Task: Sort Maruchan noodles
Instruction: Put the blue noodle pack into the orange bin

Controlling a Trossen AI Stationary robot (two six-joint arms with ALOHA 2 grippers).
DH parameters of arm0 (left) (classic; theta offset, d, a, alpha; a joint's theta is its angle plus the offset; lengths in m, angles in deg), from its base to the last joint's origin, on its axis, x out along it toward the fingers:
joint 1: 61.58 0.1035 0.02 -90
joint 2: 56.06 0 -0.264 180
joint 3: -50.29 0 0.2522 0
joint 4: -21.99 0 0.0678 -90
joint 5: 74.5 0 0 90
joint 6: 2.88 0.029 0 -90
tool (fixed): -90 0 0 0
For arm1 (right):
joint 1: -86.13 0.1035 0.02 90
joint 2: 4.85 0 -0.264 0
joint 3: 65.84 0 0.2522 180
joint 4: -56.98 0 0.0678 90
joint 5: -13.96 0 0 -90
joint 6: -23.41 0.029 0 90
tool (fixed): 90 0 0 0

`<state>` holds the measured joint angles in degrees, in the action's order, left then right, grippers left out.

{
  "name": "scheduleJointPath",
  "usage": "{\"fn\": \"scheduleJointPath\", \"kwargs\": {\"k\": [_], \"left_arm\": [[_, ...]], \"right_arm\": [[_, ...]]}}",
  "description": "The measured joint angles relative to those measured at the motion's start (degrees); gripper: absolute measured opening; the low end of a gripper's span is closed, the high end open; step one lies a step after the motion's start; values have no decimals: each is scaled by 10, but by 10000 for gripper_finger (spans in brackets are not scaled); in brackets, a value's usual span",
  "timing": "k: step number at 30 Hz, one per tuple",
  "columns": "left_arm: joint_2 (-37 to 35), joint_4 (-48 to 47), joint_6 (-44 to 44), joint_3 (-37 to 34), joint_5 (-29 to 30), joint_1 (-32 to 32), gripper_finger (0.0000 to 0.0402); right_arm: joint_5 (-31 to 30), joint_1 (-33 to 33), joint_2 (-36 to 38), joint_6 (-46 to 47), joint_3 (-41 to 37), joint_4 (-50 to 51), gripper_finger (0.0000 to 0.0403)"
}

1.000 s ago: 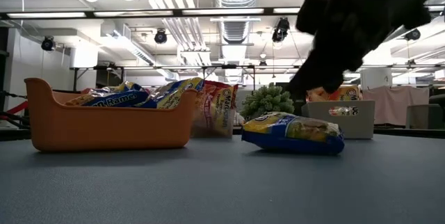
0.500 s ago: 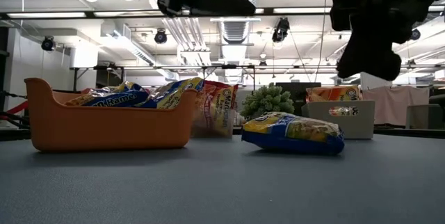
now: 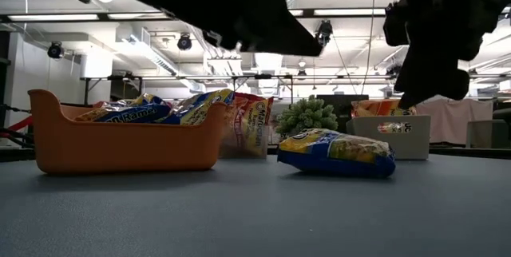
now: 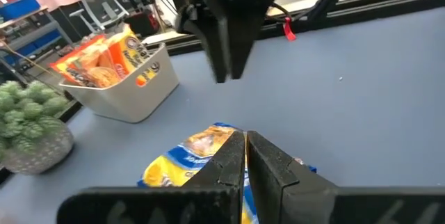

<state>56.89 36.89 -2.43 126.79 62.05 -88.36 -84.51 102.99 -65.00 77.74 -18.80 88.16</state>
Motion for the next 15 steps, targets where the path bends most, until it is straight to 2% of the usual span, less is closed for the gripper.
{"fn": "scheduleJointPath", "kwargs": {"k": [4,7,15], "left_arm": [[32,0,-2,26,-12,4,0],[53,0,-2,40,-11,7,0],[77,-2,-32,35,-11,15,0]], "right_arm": [[-34,-3,0,-5,-19,-20,186],[-38,-10,2,-10,-42,-67,202],[-53,-42,1,1,-124,-199,244]]}}
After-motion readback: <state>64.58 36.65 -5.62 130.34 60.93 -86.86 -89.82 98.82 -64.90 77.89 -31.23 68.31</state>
